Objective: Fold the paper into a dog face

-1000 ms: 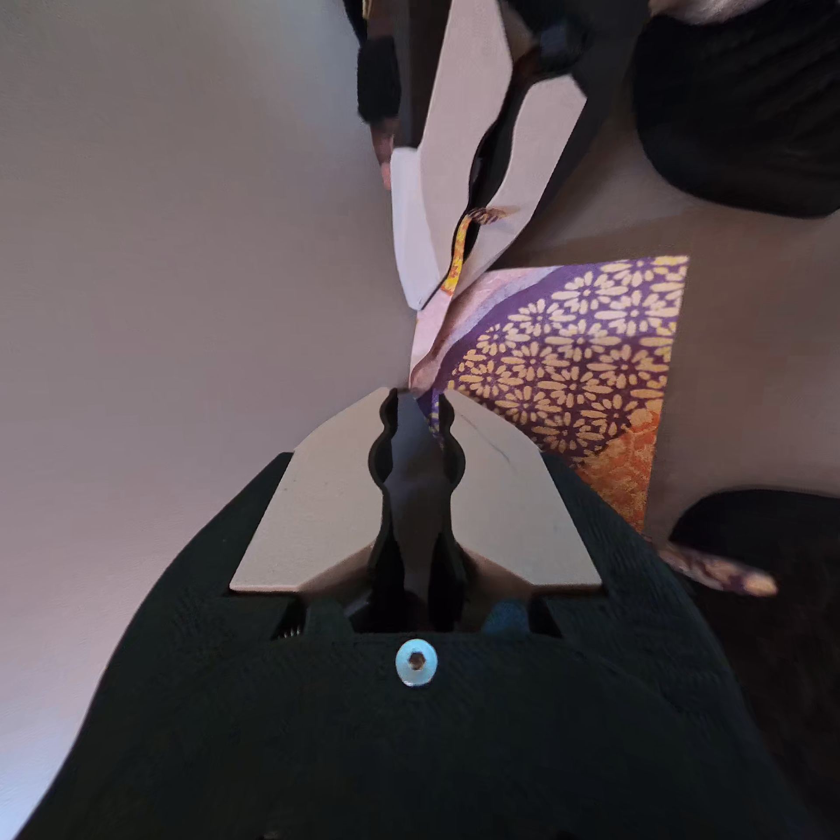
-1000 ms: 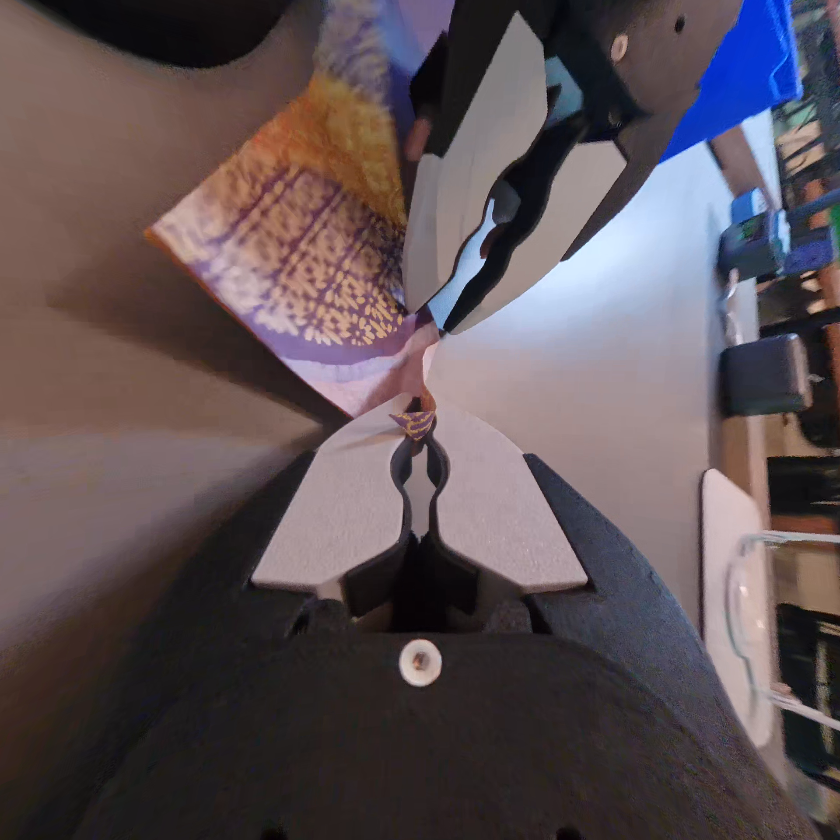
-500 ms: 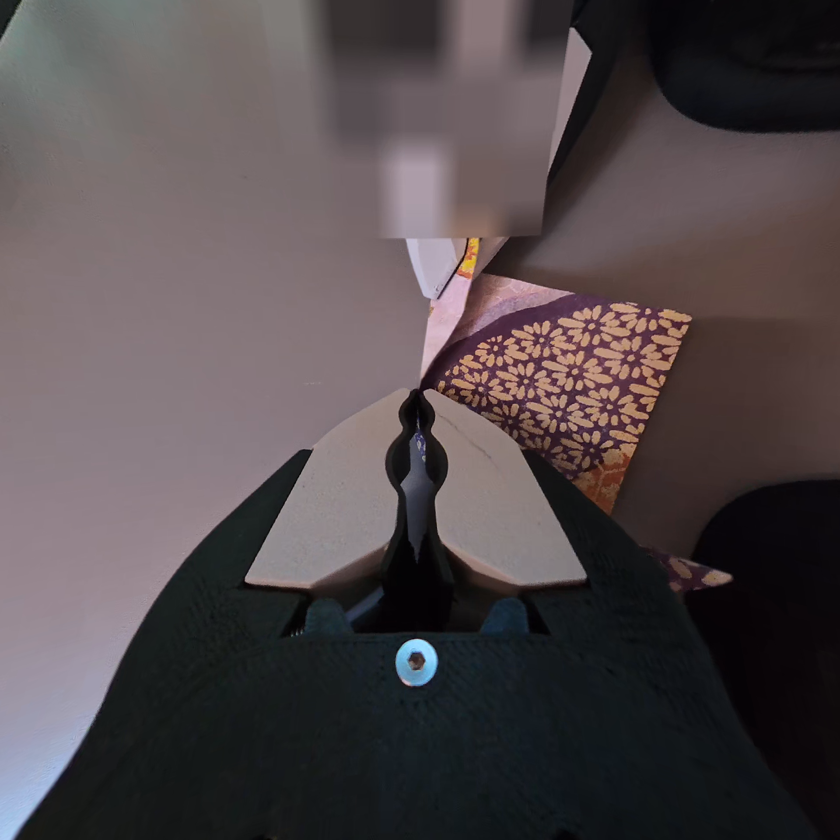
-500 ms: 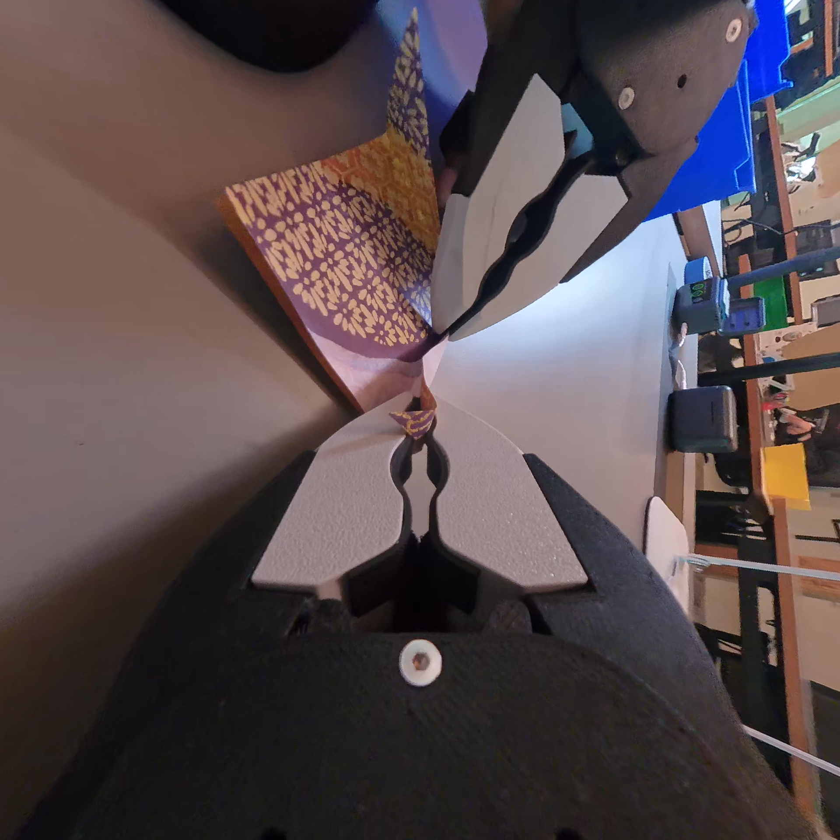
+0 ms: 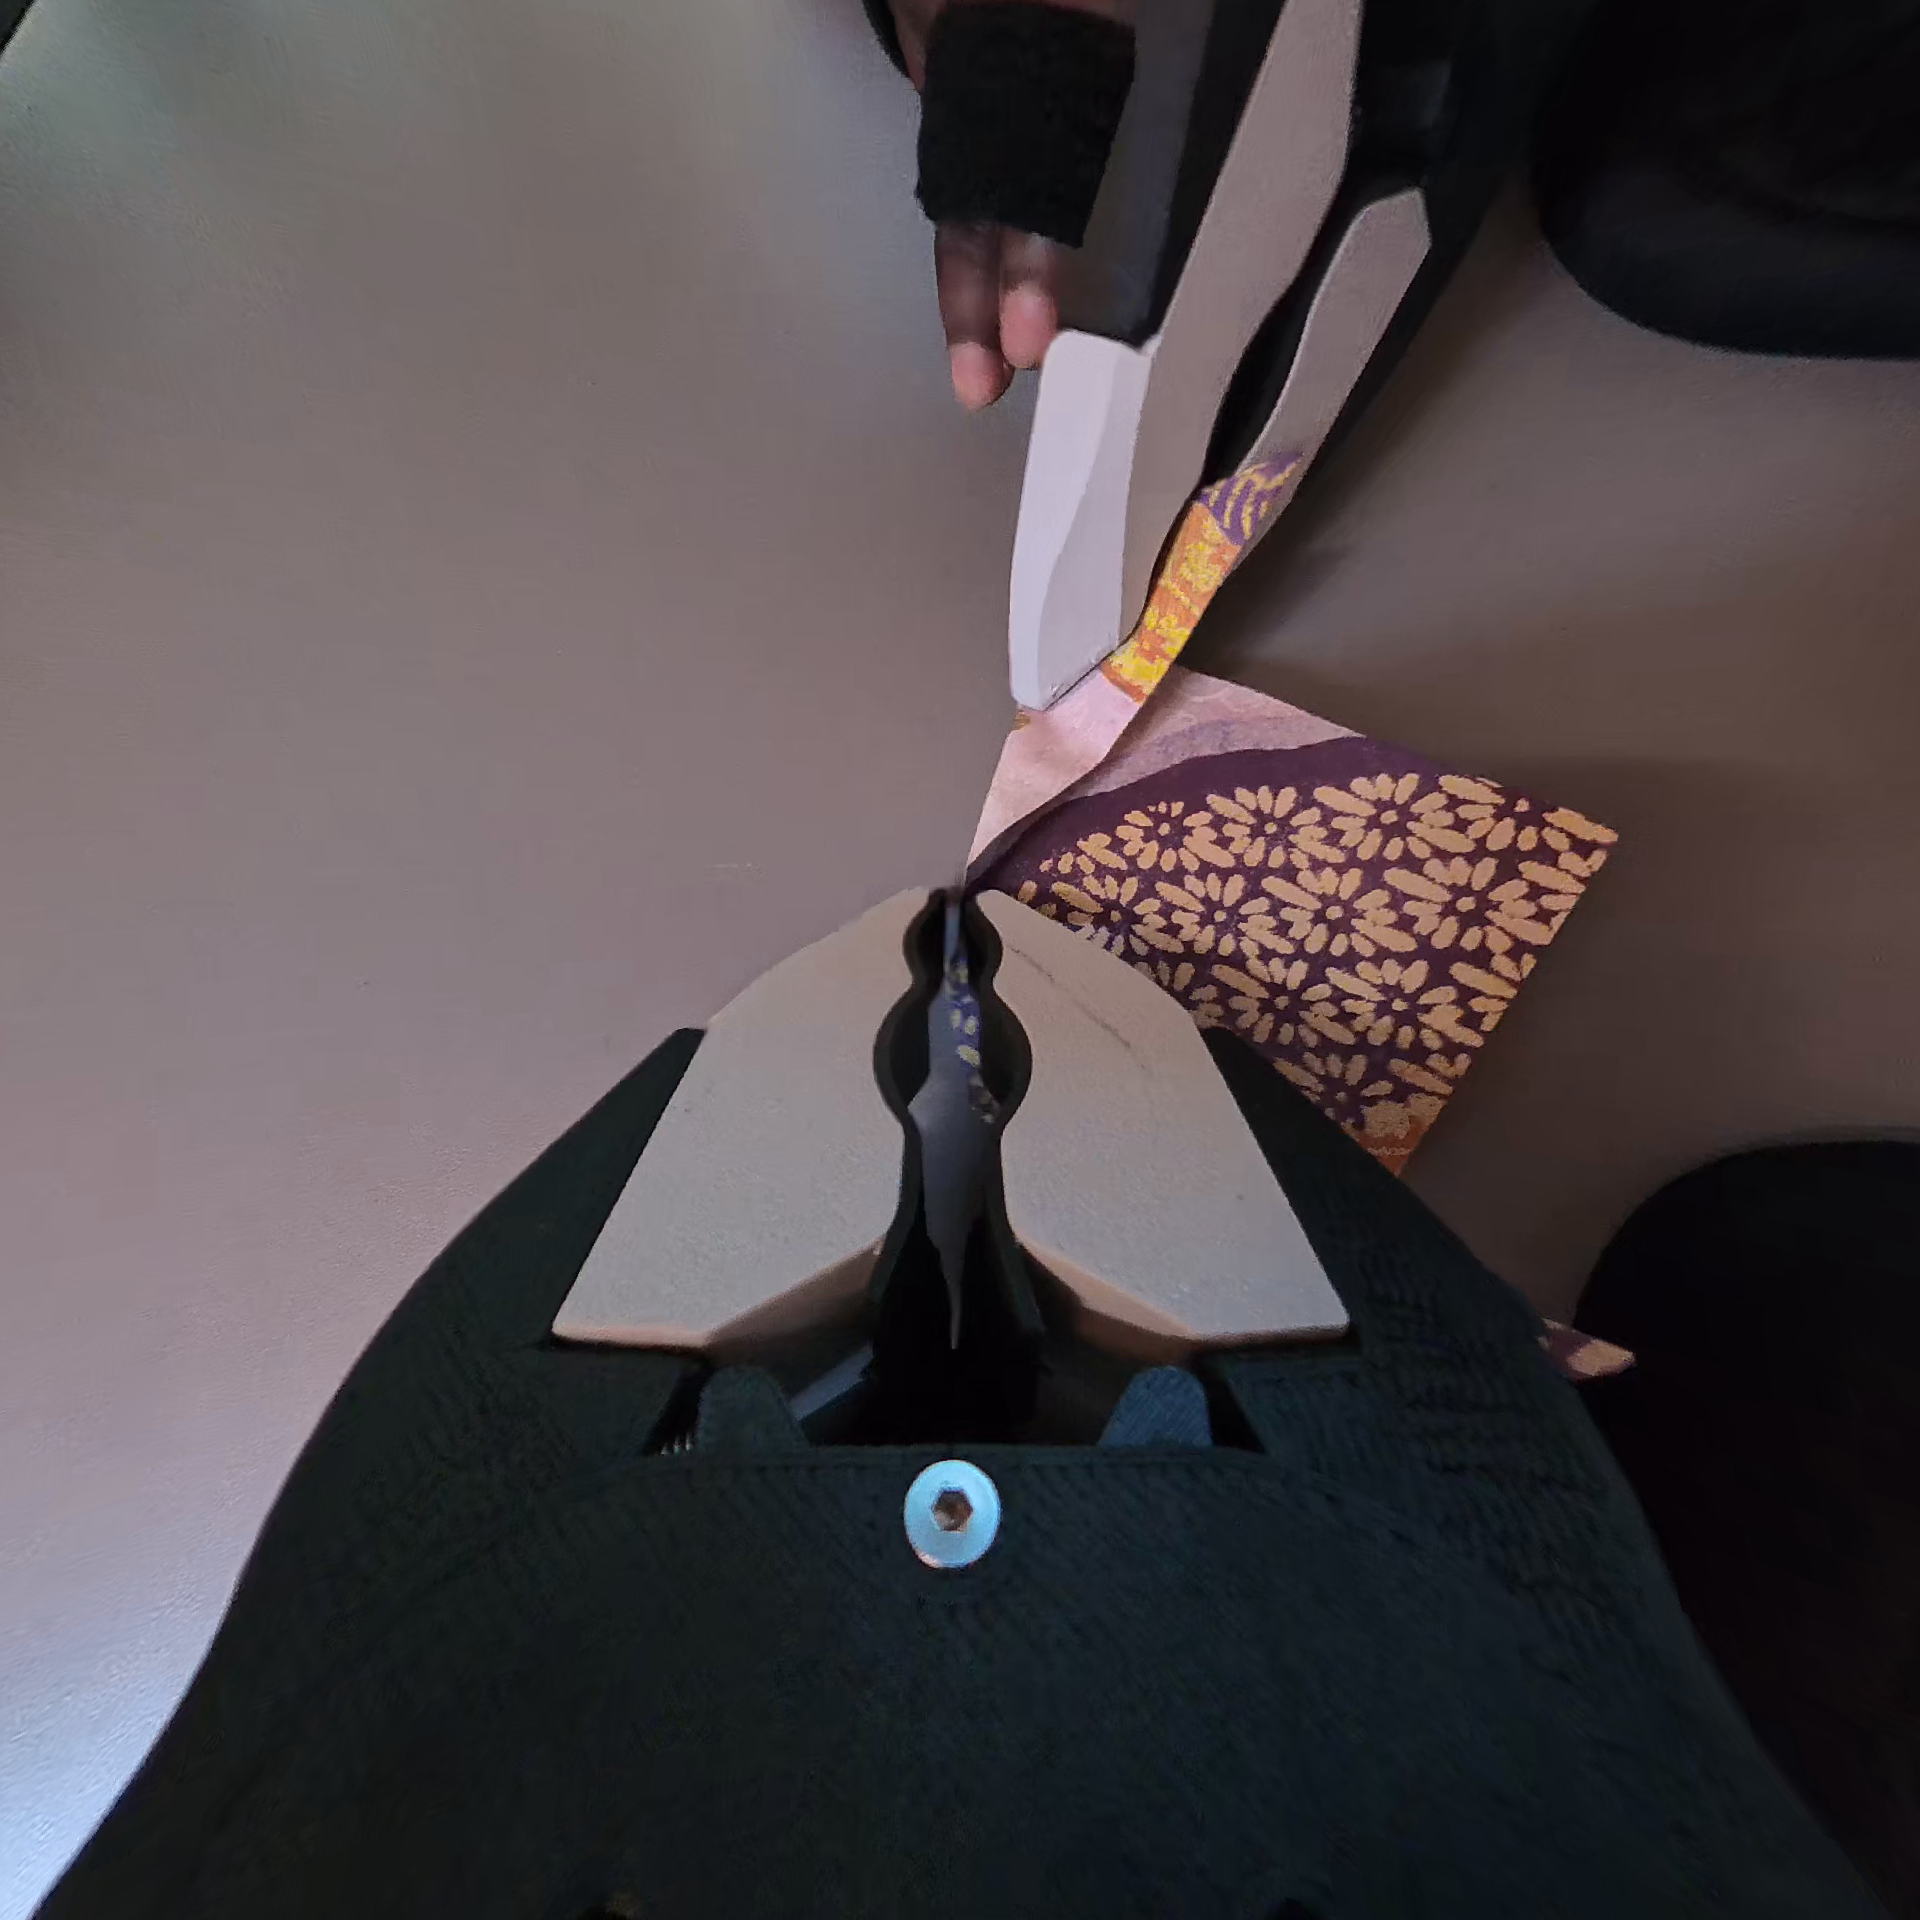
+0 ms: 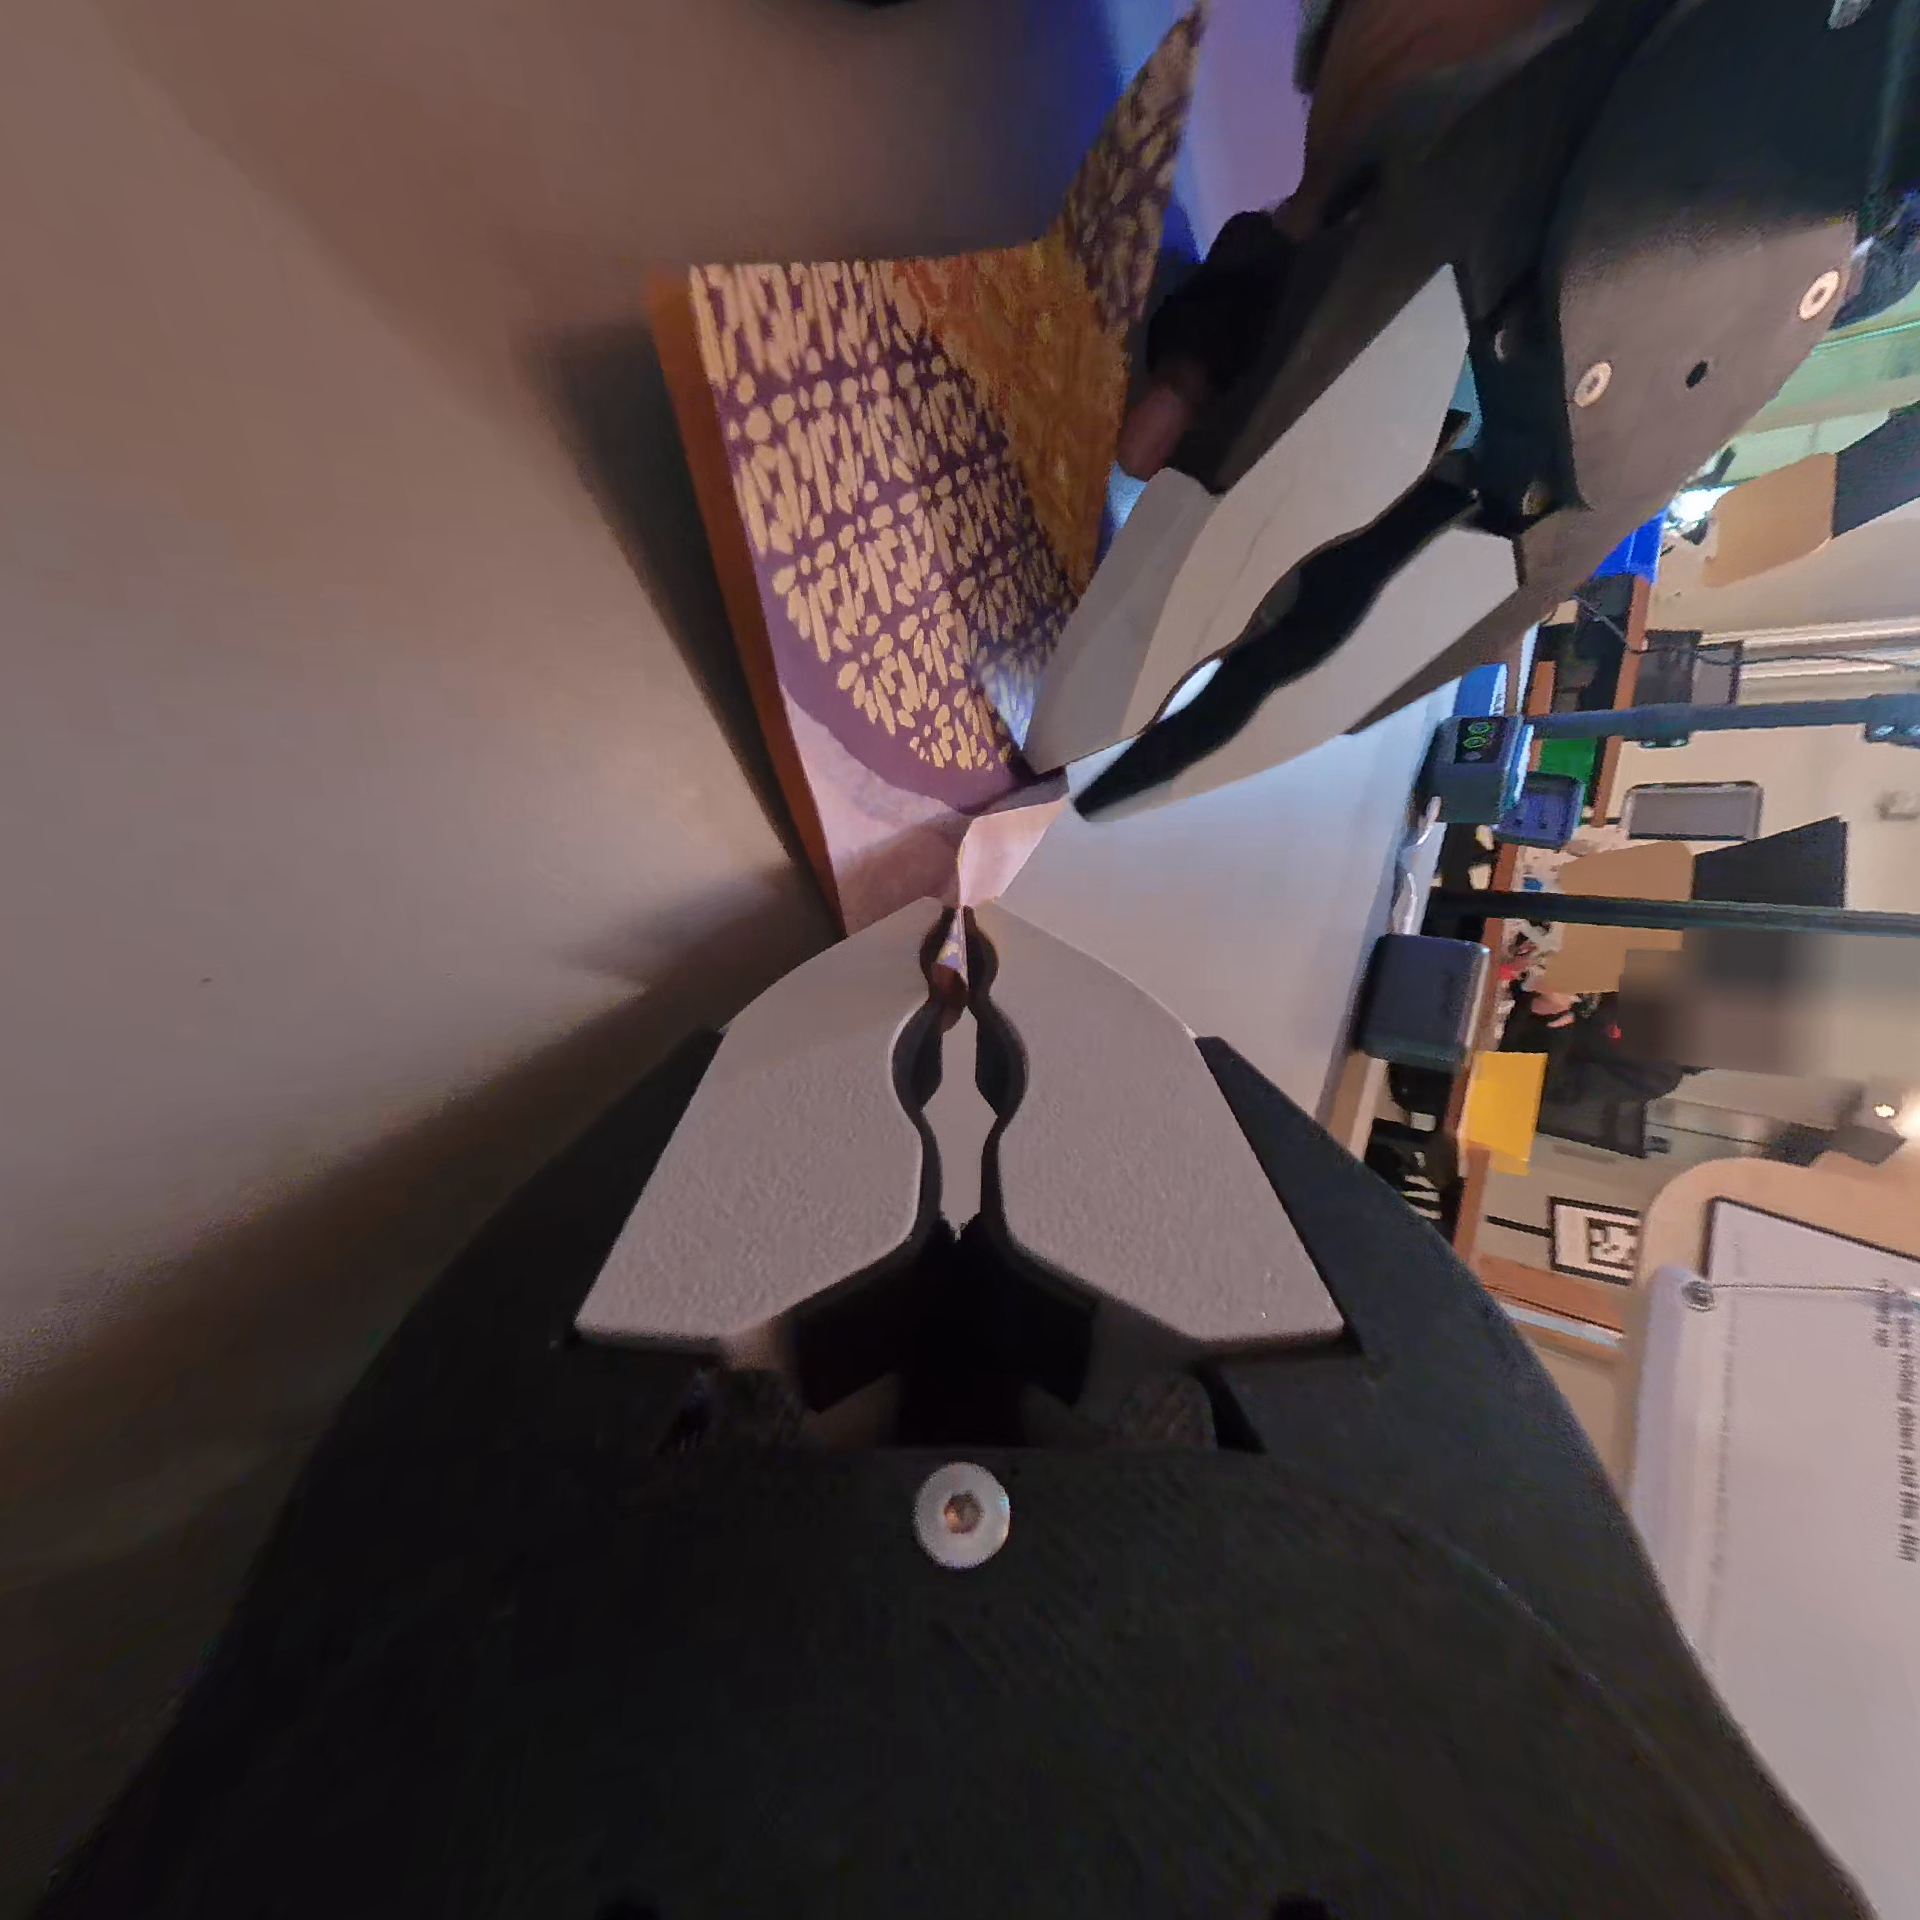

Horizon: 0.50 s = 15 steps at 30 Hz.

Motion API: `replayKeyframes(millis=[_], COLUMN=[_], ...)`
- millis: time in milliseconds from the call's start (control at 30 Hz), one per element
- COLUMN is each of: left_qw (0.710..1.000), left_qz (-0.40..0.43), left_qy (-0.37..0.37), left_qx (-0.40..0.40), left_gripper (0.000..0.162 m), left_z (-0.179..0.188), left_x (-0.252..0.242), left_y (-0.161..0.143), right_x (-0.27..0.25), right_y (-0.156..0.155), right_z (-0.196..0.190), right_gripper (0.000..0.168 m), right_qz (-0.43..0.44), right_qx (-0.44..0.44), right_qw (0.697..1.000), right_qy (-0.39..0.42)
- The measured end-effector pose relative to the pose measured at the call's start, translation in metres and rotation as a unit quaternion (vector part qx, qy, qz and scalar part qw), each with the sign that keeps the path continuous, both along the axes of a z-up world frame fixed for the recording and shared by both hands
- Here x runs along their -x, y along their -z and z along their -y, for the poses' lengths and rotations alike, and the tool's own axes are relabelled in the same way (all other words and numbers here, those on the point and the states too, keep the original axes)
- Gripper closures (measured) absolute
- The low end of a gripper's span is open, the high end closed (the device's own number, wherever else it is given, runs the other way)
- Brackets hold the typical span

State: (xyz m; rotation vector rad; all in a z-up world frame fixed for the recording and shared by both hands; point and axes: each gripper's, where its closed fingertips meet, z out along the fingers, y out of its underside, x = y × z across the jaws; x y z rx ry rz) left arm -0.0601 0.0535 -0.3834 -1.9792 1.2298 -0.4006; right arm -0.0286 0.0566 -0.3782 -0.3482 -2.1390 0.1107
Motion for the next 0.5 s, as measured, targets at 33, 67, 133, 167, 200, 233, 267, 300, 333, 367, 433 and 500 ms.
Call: replayKeyframes(millis=[33,67,133,167,200,233,267,300,333,367,433,500], left_qw=[1.000,0.999,0.994,0.991,0.987,0.984,0.983,0.982,0.982,0.981,0.977,0.975], left_qz=[-0.001,0.000,-0.004,-0.017,-0.035,-0.055,-0.073,-0.081,-0.081,-0.084,-0.096,-0.100], left_qy=[0.003,0.015,0.050,0.066,0.078,0.085,0.091,0.096,0.101,0.104,0.111,0.109], left_qx=[-0.016,-0.039,-0.094,-0.118,-0.136,-0.145,-0.144,-0.139,-0.138,-0.142,-0.157,-0.164], left_gripper=[0.149,0.140,0.134,0.134,0.135,0.138,0.143,0.148,0.153,0.158,0.159,0.159], left_z=[-0.001,-0.001,0.002,0.003,0.003,0.002,0.002,0.002,0.003,0.003,0.003,0.003], left_x=[0.000,-0.002,-0.010,-0.013,-0.015,-0.016,-0.015,-0.015,-0.016,-0.016,-0.015,-0.015], left_y=[-0.002,-0.005,-0.013,-0.014,-0.013,-0.010,-0.006,-0.002,-0.001,-0.001,-0.001,-0.002], right_x=[0.000,0.000,0.000,0.000,0.000,0.000,0.000,0.000,0.000,0.000,0.000,0.000], right_y=[0.000,0.000,0.000,-0.001,-0.001,-0.001,-0.001,-0.001,-0.001,-0.001,-0.002,-0.002], right_z=[0.000,0.000,0.001,0.001,0.001,0.001,0.001,0.001,0.001,0.001,0.001,0.002], right_gripper=[0.168,0.168,0.168,0.168,0.168,0.168,0.168,0.168,0.168,0.168,0.168,0.168], right_qz=[-0.002,-0.004,-0.005,-0.006,-0.007,-0.010,-0.012,-0.013,-0.015,-0.016,-0.016,-0.011], right_qx=[-0.015,-0.028,-0.050,-0.060,-0.069,-0.077,-0.082,-0.085,-0.088,-0.091,-0.097,-0.100], right_qw=[1.000,1.000,0.999,0.998,0.997,0.997,0.996,0.996,0.996,0.996,0.995,0.995], right_qy=[-0.003,-0.007,-0.010,-0.013,-0.015,-0.018,-0.020,-0.021,-0.022,-0.023,-0.024,-0.026])
